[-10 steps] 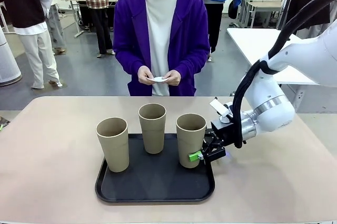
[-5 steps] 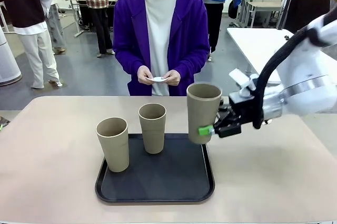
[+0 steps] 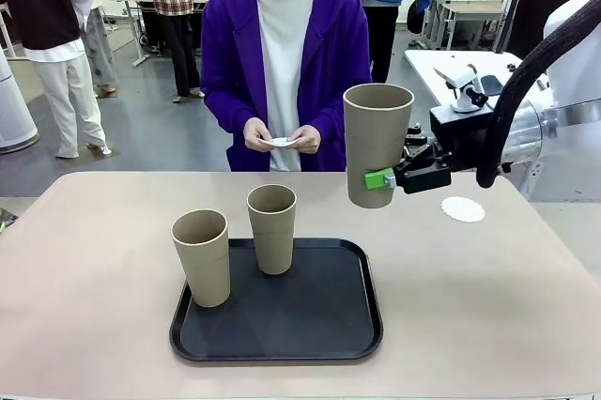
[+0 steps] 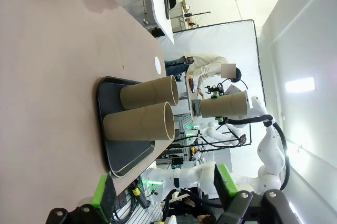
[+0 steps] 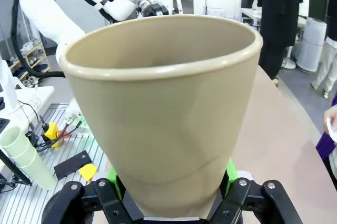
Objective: Place coasters on the table and set cups on them.
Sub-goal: Pick up one Reusable plastic cup and place it on a coaster set by the human.
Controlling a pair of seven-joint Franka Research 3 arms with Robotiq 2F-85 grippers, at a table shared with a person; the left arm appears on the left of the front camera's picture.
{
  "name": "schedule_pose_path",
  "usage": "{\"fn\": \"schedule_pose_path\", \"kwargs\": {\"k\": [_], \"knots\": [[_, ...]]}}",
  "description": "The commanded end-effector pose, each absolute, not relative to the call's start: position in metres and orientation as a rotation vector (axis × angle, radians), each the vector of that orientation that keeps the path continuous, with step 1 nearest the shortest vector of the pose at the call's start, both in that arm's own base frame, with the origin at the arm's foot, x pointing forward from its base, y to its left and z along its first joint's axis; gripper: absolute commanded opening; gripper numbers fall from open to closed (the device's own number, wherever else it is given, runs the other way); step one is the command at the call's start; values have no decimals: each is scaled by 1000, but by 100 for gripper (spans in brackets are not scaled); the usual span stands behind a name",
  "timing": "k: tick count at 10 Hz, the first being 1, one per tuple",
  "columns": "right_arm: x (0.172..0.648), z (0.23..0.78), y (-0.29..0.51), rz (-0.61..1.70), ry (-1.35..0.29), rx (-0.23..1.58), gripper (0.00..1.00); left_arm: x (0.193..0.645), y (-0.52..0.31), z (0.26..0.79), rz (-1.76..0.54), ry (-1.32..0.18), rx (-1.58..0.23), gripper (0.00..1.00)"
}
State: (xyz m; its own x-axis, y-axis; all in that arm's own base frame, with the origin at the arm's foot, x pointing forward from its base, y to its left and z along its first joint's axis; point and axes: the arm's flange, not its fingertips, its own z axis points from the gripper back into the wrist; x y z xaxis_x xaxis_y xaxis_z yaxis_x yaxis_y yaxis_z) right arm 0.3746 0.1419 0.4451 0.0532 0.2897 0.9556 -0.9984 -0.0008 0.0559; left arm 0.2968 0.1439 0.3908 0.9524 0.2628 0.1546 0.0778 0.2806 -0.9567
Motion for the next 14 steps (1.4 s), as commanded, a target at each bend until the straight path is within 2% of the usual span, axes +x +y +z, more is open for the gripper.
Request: {"fn": "schedule_pose_path", "kwargs": {"k": [1,5,6,9,11,14], "knots": [[372,449,143,1314,-954,1046,0,296,144,391,117,-323,-1297,100],[372,449,143,1314,-954,1046,0,296,144,391,117,-323,-1297,100],[373,447,144,1311,-946,1037,81,296,144,391,117,-323,-1297,100],[450,447,55,1185,-1099,1008,81,296,144,391,117,-323,-1297,100],[493,443,-23,990,-1175,931,81,296,144,391,117,-323,-1297,100],[520,430,-105,846,-1230,813,81,296,144,391,117,-323,-1297,100]]}}
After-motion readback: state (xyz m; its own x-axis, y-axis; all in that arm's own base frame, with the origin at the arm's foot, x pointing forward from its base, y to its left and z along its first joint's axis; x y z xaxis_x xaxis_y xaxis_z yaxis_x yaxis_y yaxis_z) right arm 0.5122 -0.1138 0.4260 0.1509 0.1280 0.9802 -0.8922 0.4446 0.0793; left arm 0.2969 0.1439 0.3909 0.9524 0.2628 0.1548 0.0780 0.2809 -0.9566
